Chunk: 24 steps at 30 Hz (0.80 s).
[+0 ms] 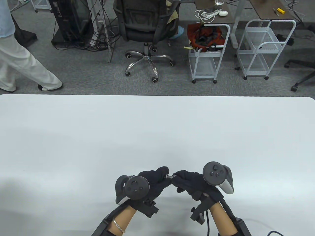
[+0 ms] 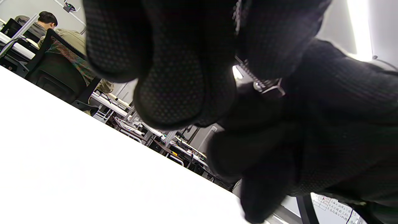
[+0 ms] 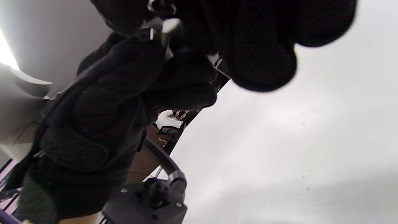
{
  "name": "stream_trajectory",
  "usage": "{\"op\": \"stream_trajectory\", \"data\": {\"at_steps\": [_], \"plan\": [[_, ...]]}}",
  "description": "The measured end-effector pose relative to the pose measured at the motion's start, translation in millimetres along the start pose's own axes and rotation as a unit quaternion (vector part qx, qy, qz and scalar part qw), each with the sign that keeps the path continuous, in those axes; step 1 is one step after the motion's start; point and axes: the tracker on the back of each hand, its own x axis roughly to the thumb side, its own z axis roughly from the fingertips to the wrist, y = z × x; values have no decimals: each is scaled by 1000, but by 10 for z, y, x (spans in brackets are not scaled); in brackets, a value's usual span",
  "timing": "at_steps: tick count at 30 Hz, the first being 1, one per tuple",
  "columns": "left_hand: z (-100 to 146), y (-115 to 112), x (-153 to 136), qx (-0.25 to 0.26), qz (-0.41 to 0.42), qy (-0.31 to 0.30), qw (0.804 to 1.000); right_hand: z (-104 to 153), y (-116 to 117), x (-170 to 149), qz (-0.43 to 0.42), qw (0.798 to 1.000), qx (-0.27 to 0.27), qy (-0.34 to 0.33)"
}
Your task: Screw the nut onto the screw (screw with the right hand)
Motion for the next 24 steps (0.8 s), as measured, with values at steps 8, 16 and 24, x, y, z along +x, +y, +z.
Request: {"op": "stream_trajectory", "data": {"at_steps": [8,16,24], "plan": [[0,-36,-11,-4,-1,6,1000,-6,-23,19,57,998,17,26],[-2,-61,3,-14,5,6,1000,-2,-35,4,37,999,-4,19],[1,-73,10,-10,3,6,1000,3,-42,51,77,997,12,16]]}}
